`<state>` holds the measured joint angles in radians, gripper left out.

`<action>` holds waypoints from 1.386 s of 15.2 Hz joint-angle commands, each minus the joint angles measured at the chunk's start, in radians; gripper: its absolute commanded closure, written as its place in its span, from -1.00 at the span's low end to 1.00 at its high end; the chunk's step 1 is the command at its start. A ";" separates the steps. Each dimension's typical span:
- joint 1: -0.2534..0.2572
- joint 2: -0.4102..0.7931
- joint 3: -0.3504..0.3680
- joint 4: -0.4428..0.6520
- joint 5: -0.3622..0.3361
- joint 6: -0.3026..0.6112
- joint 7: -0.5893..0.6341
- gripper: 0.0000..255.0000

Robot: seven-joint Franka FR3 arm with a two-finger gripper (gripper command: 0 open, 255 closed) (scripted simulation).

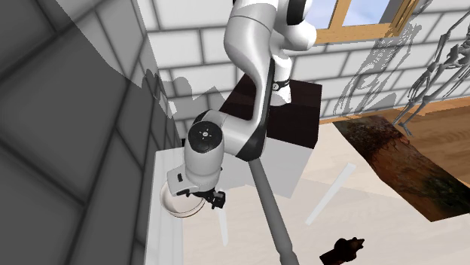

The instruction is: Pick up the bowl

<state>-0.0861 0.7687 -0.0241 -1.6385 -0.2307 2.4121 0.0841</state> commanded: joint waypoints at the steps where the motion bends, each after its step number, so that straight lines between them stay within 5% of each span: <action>1: 0.001 0.023 -0.002 0.006 -0.002 0.017 0.005 -1.00; 4: 0.002 0.040 -0.003 0.012 -0.003 0.028 0.007 -1.00; 5: 0.002 0.038 -0.003 0.007 -0.004 0.031 0.008 1.00; 21: 0.000 -0.033 0.002 -0.008 0.003 -0.023 -0.005 1.00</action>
<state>-0.0882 0.7463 -0.0226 -1.6455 -0.2289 2.3973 0.0788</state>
